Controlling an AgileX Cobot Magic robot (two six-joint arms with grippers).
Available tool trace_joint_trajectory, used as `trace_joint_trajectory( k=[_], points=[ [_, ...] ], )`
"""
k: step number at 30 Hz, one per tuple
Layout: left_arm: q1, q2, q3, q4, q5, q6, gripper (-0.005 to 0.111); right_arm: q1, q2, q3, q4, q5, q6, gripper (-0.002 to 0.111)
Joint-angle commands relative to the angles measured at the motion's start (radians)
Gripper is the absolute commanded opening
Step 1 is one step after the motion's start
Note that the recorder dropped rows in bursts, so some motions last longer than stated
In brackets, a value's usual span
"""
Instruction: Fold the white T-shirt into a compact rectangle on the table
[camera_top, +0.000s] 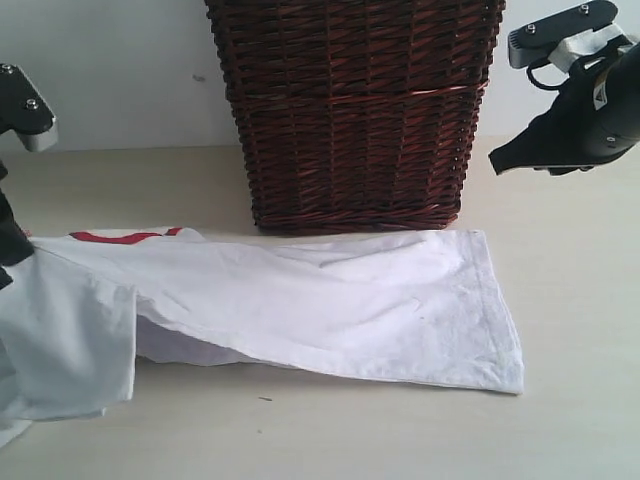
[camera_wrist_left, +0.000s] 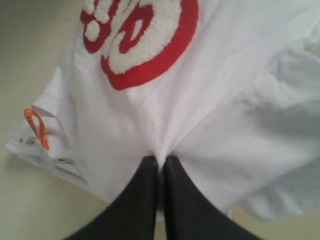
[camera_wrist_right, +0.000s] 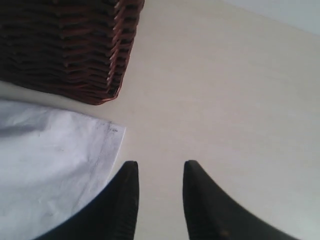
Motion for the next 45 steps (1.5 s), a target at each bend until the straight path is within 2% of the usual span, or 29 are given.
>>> trace_joint_trajectory(
  k=[1, 4, 9, 13, 20, 27, 31, 39, 45],
  points=[
    [0.0, 0.007, -0.009, 0.088, -0.047, -0.063, 0.003, 0.0, -0.01, -0.007, -0.004, -0.02, -0.012, 0.03],
    [0.003, 0.031, -0.009, 0.194, -0.075, -0.173, 0.015, 0.0, -0.01, -0.007, -0.004, -0.02, -0.012, 0.03],
    [0.003, 0.097, 0.009, 0.447, -0.081, -0.432, 0.046, 0.0, -0.01, -0.007, -0.004, -0.02, -0.012, 0.03],
    [0.003, 0.155, 0.045, 0.575, -0.108, -0.588, 0.05, 0.0, -0.01, -0.007, -0.004, -0.024, -0.012, 0.03],
    [0.003, 0.199, 0.06, 0.442, -0.028, -0.592, 0.05, 0.0, -0.01, -0.007, -0.004, -0.031, -0.012, 0.03],
    [0.001, 0.162, 0.046, 0.159, 0.304, -0.505, 0.05, 0.0, -0.01, -0.007, 0.011, -0.006, -0.012, 0.03],
    [0.001, 0.162, 0.144, 0.09, 0.302, -0.503, 0.05, 0.0, -0.01, -0.007, 0.053, 0.011, -0.012, 0.03],
    [0.001, 0.207, 0.345, 0.099, -0.022, -0.359, 0.05, 0.0, -0.01, -0.007, 0.078, 0.012, -0.031, 0.03],
    [0.001, 0.228, 0.349, 0.241, -0.314, -0.556, 0.05, 0.0, -0.01, -0.007, 0.079, 0.008, -0.034, 0.03]
  ],
)
